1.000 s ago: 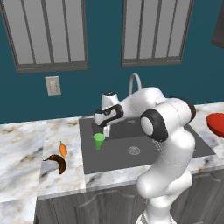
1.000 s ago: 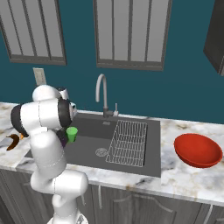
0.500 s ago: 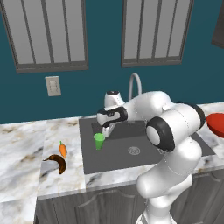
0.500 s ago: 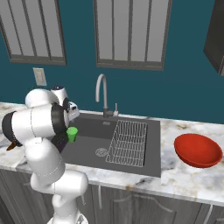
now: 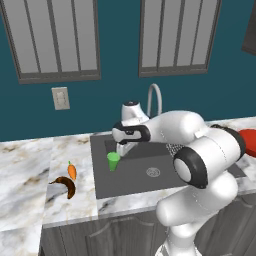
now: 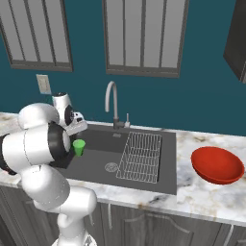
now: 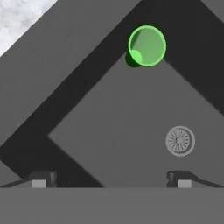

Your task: Remove the carrot and banana from the sink. Then move the bowl and cup from the counter to the sink for washing.

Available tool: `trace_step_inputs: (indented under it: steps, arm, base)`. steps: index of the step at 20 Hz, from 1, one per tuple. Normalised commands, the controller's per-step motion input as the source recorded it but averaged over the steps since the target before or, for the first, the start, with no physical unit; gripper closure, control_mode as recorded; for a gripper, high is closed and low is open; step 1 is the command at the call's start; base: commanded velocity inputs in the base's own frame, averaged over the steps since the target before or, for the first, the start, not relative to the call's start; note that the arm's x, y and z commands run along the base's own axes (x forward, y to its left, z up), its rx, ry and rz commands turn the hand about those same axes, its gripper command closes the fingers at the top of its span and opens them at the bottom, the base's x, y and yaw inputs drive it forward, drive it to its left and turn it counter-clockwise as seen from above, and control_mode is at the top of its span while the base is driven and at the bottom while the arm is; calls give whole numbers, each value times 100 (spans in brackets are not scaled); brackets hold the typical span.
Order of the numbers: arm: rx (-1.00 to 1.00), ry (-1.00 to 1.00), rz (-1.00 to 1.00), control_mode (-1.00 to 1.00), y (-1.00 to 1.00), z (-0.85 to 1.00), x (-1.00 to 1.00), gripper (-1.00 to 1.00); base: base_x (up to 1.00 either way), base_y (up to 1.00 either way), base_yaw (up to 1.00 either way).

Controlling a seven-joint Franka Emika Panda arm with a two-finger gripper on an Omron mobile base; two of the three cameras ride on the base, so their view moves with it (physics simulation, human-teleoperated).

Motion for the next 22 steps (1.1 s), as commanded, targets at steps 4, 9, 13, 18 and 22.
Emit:
trace_step_inputs:
  steps: [4,9,13,18,22]
  arm:
    - [0,16,-14,-100,-12,23,-27,-100]
    - [0,17,-11,-100,-17,18,-29,-100]
    - [-2,10,-10,-100,-22,12,-32,-100]
    - [-2,4,-11,-100,-26,8,-35,-100]
    - [-3,0,-14,-100,-31,5,-30,-100]
  base:
    - [0,0,0]
    - [0,0,0]
    - [0,0,0]
    - [0,0,0]
    - [0,0,0]
